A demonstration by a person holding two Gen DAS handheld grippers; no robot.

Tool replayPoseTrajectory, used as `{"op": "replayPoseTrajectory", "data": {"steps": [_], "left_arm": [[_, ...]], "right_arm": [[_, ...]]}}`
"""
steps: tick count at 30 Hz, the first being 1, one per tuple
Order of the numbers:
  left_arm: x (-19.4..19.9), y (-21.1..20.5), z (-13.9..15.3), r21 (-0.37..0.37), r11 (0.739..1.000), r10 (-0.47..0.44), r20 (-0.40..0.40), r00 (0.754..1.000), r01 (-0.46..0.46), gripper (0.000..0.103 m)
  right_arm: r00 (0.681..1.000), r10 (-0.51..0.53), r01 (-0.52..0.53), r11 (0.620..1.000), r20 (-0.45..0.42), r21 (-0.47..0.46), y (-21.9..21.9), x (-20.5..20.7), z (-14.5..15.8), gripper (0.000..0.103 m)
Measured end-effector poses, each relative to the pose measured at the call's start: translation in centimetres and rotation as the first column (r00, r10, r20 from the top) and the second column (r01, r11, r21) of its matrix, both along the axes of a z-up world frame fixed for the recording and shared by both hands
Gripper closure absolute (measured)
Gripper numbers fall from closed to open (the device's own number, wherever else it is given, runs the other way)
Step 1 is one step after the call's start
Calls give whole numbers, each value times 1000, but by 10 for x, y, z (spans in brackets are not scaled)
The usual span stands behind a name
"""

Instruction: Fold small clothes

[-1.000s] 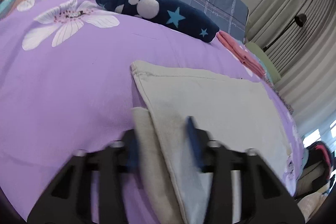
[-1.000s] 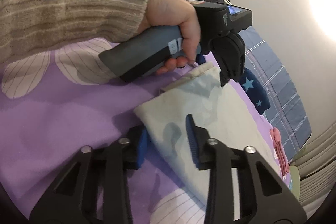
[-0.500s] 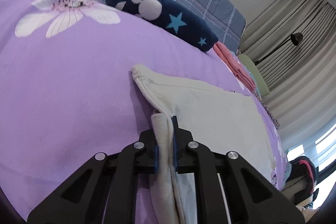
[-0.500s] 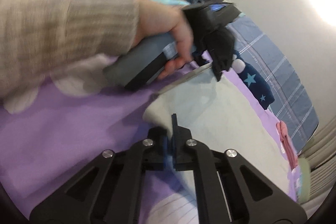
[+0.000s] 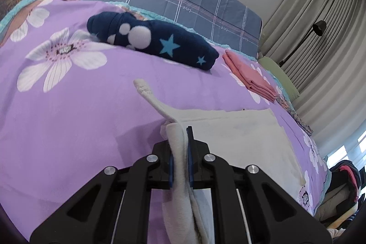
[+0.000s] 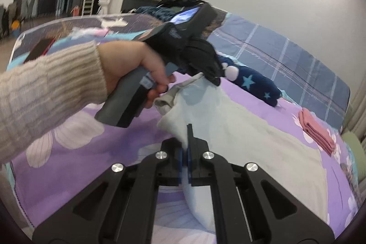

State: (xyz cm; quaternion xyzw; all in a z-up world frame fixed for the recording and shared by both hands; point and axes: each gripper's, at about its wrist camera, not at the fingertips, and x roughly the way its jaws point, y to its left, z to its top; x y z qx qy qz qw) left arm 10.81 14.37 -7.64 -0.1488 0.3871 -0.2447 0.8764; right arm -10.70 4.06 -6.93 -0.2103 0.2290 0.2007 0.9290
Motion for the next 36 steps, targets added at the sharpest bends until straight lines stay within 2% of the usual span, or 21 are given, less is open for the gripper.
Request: {"op": "replayPoseTrajectory", "data": {"steps": [8,20,27,32,36], "left_arm": [[-1,-34,27,46,999,9,18,1000,-10,95],[-1,-118,58,132,991,-18,38,999,13,95],[-3,-199,63,272,961,-65,49,997,49,95],[-2,-246,61,326,943,-89,37,995,72,95],[-2,-291,57,381,918,-134,30,990,113,95]], "right_arm": [[998,-66,66,988,-5,140,-52,-1,21,101],[990,-137,138,953,-22,269,-131,-3,30,101],[977,-206,211,916,-53,341,-191,-6,26,101],[962,-258,272,880,-91,389,-234,-7,19,101],[948,-297,317,848,-114,424,-265,-9,15,101]]}}
